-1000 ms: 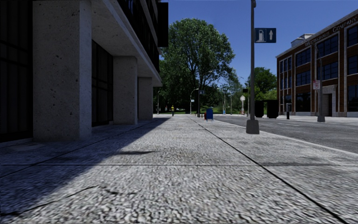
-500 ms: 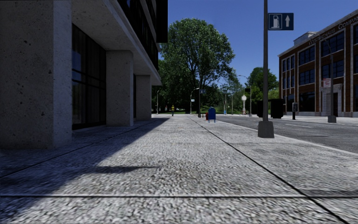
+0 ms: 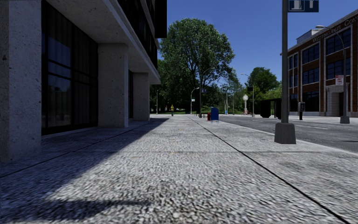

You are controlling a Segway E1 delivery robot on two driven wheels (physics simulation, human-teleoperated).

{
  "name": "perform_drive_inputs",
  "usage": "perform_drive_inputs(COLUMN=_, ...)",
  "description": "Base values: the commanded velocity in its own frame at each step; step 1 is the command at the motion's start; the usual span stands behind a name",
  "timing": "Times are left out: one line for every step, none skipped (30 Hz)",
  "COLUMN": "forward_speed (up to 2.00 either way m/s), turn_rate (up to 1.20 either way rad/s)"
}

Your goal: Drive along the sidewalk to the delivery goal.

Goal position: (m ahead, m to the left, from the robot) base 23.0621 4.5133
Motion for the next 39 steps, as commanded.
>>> perform_drive_inputs(forward_speed=2.0, turn_rate=0.0)
perform_drive_inputs(forward_speed=2.0, turn_rate=0.0)
perform_drive_inputs(forward_speed=2.0, turn_rate=0.0)
perform_drive_inputs(forward_speed=2.0, turn_rate=0.0)
perform_drive_inputs(forward_speed=2.0, turn_rate=0.0)
perform_drive_inputs(forward_speed=2.0, turn_rate=0.0)
perform_drive_inputs(forward_speed=2.0, turn_rate=0.0)
perform_drive_inputs(forward_speed=2.0, turn_rate=0.0)
perform_drive_inputs(forward_speed=2.0, turn_rate=0.0)
perform_drive_inputs(forward_speed=2.0, turn_rate=0.0)
perform_drive_inputs(forward_speed=2.0, turn_rate=0.0)
perform_drive_inputs(forward_speed=2.0, turn_rate=0.0)
perform_drive_inputs(forward_speed=2.0, turn_rate=0.0)
perform_drive_inputs(forward_speed=2.0, turn_rate=0.0)
perform_drive_inputs(forward_speed=2.0, turn_rate=0.0)
perform_drive_inputs(forward_speed=2.0, turn_rate=0.0)
perform_drive_inputs(forward_speed=2.0, turn_rate=0.0)
perform_drive_inputs(forward_speed=2.0, turn_rate=0.0)
perform_drive_inputs(forward_speed=2.0, turn_rate=0.0)
perform_drive_inputs(forward_speed=2.0, turn_rate=0.0)
perform_drive_inputs(forward_speed=2.0, turn_rate=0.0)
perform_drive_inputs(forward_speed=2.0, turn_rate=0.0)
perform_drive_inputs(forward_speed=2.0, turn_rate=0.0)
perform_drive_inputs(forward_speed=2.0, turn_rate=0.0)
perform_drive_inputs(forward_speed=2.0, turn_rate=0.0)
perform_drive_inputs(forward_speed=2.0, turn_rate=0.0)
perform_drive_inputs(forward_speed=2.0, turn_rate=0.0)
perform_drive_inputs(forward_speed=2.0, turn_rate=0.0)
perform_drive_inputs(forward_speed=2.0, turn_rate=0.0)
perform_drive_inputs(forward_speed=2.0, turn_rate=0.0)
perform_drive_inputs(forward_speed=2.0, turn_rate=0.0)
perform_drive_inputs(forward_speed=2.0, turn_rate=0.0)
perform_drive_inputs(forward_speed=2.0, turn_rate=0.0)
perform_drive_inputs(forward_speed=2.0, turn_rate=0.0)
perform_drive_inputs(forward_speed=2.0, turn_rate=0.0)
perform_drive_inputs(forward_speed=2.0, turn_rate=0.0)
perform_drive_inputs(forward_speed=2.0, turn_rate=0.0)
perform_drive_inputs(forward_speed=2.0, turn_rate=0.0)
perform_drive_inputs(forward_speed=2.0, turn_rate=0.0)
